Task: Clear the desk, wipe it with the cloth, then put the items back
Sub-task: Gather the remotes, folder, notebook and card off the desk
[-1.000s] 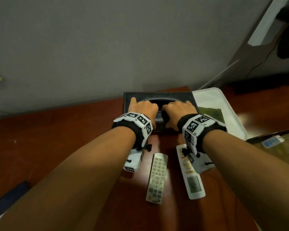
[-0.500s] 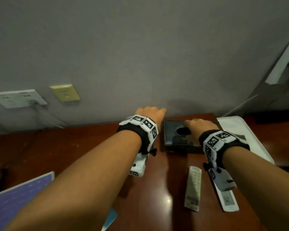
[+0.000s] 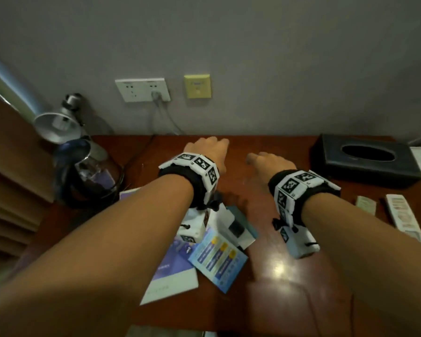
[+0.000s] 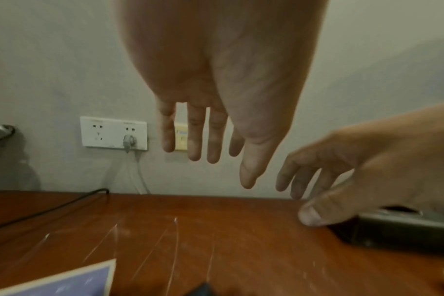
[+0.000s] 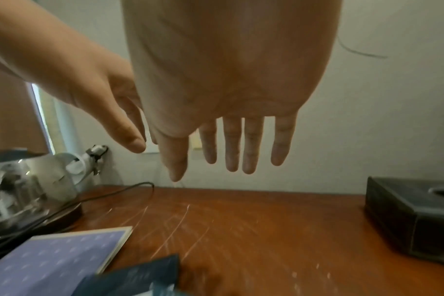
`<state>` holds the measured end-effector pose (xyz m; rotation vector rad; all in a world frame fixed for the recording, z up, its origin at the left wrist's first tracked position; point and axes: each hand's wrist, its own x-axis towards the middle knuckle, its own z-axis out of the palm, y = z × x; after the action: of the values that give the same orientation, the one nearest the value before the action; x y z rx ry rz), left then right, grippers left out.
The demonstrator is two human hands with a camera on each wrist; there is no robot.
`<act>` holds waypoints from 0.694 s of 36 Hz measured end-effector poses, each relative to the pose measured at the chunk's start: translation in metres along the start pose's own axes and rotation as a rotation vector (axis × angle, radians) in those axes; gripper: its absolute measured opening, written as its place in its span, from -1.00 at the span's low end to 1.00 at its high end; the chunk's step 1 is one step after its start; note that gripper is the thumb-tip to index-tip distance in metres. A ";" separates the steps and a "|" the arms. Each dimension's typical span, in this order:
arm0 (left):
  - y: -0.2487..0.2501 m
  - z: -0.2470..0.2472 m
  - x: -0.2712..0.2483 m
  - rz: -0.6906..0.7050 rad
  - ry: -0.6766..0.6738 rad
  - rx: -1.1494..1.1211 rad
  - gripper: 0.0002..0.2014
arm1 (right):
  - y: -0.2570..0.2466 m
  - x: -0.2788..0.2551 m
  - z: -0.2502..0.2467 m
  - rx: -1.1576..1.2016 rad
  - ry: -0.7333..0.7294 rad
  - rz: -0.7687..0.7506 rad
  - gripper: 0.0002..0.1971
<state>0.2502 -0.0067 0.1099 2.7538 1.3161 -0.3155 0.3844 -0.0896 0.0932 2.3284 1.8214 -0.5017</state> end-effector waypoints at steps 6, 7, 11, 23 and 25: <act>-0.004 0.111 -0.020 -0.027 -0.204 -0.021 -0.63 | -0.029 0.005 0.086 0.101 -0.158 0.048 -0.25; -0.005 0.130 -0.023 -0.029 -0.260 -0.028 -0.65 | -0.031 0.004 0.100 0.104 -0.182 0.048 -0.26; -0.005 0.176 -0.033 -0.003 -0.409 0.001 -0.56 | -0.032 -0.003 0.140 0.087 -0.206 0.065 -0.27; 0.018 0.197 -0.027 -0.024 -0.432 0.133 -0.59 | 0.011 -0.042 0.127 -0.054 0.004 0.173 -0.63; 0.025 0.187 -0.027 0.006 -0.519 0.090 -0.60 | 0.021 -0.050 0.117 -0.052 0.033 0.207 -0.65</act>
<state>0.2244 -0.0717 -0.0676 2.4825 1.1702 -1.0255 0.3743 -0.1768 -0.0007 2.4659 1.5619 -0.3850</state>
